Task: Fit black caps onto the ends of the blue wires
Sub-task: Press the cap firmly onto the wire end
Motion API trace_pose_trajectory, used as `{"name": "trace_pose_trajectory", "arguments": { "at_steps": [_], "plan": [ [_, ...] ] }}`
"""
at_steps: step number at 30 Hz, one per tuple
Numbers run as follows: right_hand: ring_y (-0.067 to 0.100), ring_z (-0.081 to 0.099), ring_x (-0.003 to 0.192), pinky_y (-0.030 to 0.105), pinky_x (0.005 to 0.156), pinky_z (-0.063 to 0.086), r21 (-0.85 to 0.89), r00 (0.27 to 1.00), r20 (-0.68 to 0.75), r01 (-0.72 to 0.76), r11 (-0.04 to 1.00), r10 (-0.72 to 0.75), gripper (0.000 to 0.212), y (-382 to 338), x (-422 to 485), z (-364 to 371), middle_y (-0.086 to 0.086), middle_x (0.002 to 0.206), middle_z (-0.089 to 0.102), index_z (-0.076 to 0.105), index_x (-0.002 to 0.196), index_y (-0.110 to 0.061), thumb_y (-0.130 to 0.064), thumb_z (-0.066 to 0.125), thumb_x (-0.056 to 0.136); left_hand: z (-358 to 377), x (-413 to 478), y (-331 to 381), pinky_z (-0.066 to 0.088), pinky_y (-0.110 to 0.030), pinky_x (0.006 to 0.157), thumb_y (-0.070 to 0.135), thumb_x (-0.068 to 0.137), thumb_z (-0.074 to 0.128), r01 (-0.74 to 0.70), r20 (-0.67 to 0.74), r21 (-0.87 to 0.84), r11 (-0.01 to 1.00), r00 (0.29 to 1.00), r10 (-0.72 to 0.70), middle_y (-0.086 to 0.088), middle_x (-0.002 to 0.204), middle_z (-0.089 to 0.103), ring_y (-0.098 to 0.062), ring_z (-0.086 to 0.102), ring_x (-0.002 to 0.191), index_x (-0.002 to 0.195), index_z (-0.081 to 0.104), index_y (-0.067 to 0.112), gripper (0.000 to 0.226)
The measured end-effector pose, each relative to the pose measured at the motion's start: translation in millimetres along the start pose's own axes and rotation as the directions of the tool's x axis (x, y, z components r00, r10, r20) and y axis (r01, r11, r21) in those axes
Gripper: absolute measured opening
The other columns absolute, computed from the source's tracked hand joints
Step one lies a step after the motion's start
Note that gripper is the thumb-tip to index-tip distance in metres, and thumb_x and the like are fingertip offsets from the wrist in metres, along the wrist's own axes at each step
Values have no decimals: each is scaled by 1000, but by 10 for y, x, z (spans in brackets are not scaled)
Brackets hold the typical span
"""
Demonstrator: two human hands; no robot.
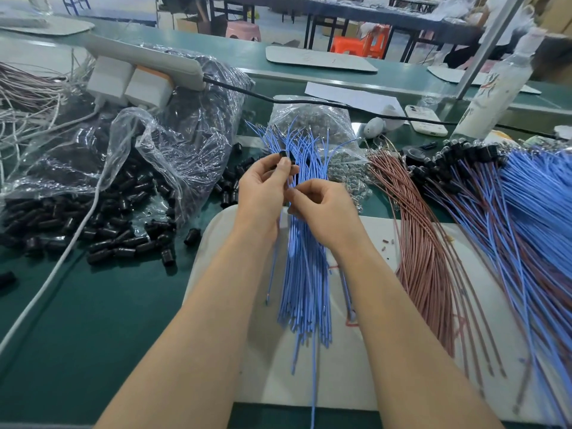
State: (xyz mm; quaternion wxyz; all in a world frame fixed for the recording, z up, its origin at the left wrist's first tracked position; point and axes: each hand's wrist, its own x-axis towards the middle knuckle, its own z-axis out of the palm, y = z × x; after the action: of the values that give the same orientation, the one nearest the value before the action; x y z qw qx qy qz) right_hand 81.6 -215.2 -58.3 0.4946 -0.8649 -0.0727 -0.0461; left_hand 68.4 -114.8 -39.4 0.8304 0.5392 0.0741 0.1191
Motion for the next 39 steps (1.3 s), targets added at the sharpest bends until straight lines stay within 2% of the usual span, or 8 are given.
{"name": "trace_pose_trajectory", "arguments": {
  "at_steps": [3,11,19,23,26,33,36,39],
  "plan": [
    [1,57,70,14,62,42,-231,983,-184,-15,973,-28,21,9,-7,-242,-9,75,61,69,91,-15,-32,55,95,-37,66,30,45,-18,62,4,97,47,15,-113,-70,997,993,-23,3,70,61,-5,57,65,102,60,15,17],
    [37,39,124,45,100,35,-476,812,-470,-564,675,347,38,306,1,-805,14,135,44,52,129,-16,-17,56,91,-107,95,70,47,-18,52,15,96,49,80,-174,-140,987,979,-104,3,66,59,-6,51,56,97,69,20,21],
    [35,47,116,44,94,40,-404,785,-553,-544,735,277,22,397,27,-772,13,124,56,64,110,-15,-12,54,91,-91,91,92,49,-17,56,19,94,58,205,-74,-222,953,971,-226,4,67,64,-5,54,58,98,63,13,9],
    [15,59,90,16,75,42,-209,784,-621,-154,966,-9,10,171,-14,-776,8,103,62,59,101,-10,-11,52,94,-92,86,80,48,-16,56,21,93,58,300,142,-151,942,950,-280,6,70,67,-3,56,59,87,65,12,12],
    [-4,55,61,8,60,43,50,886,-461,87,995,-54,1,-108,-19,-723,-4,82,65,55,94,-15,-15,55,95,-57,35,57,52,-20,68,22,86,61,278,385,-13,960,888,-252,3,88,70,-6,64,75,94,64,14,12],
    [8,63,63,20,60,53,613,967,-216,25,789,138,12,-270,49,-566,8,86,67,55,94,-11,0,52,94,16,-35,-13,55,-24,83,13,92,57,258,512,89,962,817,-267,-1,91,72,-13,68,89,89,64,13,8],
    [4,58,58,20,60,51,468,979,-114,-98,878,170,7,-149,25,-607,8,98,70,60,98,-12,-11,54,96,23,19,1,54,-18,75,8,93,53,192,380,-27,981,909,-168,0,86,73,-8,67,81,89,65,9,13],
    [1,44,45,16,52,42,150,940,295,-221,964,170,18,-52,-54,-617,1,89,75,68,96,-12,-28,60,93,8,66,29,52,-16,73,6,94,50,154,263,-190,970,960,-101,2,81,72,-6,65,78,88,64,8,15]
  ]
}}
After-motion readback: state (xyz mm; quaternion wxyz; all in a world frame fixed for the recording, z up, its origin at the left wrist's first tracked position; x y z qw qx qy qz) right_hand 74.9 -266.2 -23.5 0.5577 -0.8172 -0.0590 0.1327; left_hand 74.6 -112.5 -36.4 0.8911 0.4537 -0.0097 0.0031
